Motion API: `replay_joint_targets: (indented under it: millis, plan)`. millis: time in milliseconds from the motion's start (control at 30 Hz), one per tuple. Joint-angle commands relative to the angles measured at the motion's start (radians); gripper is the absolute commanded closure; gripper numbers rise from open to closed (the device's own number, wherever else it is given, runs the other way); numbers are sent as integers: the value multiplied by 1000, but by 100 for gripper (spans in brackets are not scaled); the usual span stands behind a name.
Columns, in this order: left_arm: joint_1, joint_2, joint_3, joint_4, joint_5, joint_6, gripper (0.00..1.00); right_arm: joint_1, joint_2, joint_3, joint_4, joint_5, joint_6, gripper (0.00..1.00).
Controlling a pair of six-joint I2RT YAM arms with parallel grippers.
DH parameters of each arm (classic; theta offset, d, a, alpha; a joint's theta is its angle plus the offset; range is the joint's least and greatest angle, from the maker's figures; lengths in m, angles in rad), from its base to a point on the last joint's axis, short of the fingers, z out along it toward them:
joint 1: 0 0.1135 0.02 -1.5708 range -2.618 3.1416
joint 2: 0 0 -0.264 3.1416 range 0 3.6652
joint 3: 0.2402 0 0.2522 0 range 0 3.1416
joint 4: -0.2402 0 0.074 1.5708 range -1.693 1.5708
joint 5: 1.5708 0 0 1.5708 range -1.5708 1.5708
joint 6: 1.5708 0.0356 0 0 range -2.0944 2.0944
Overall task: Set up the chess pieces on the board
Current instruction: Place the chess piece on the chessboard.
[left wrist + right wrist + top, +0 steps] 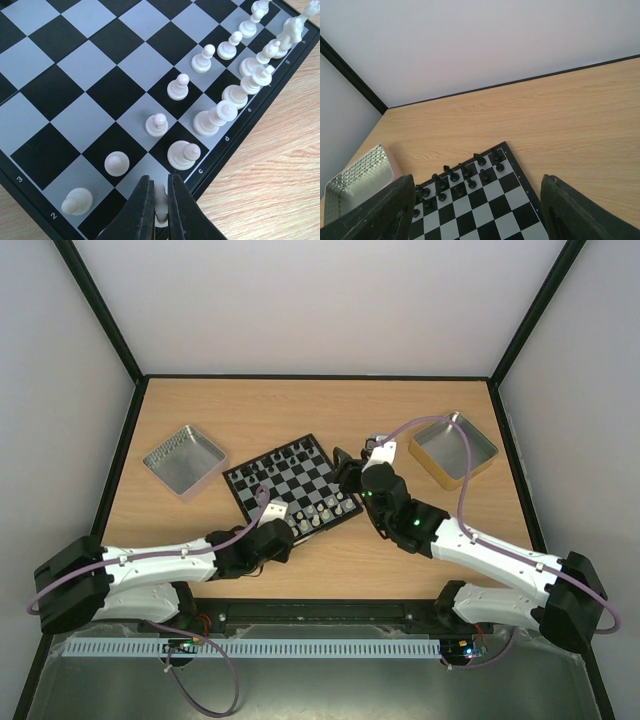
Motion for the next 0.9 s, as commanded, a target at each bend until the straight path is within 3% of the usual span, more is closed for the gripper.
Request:
replay_joint_targets:
  millis: [0,867]
  plan:
    - [-7,17,-32,55,-18,-5,97,1,13,-5,-12,36,13,32]
    - [-6,71,-63,131,-65,-6,88,1,37,6,-18,33,13,30]
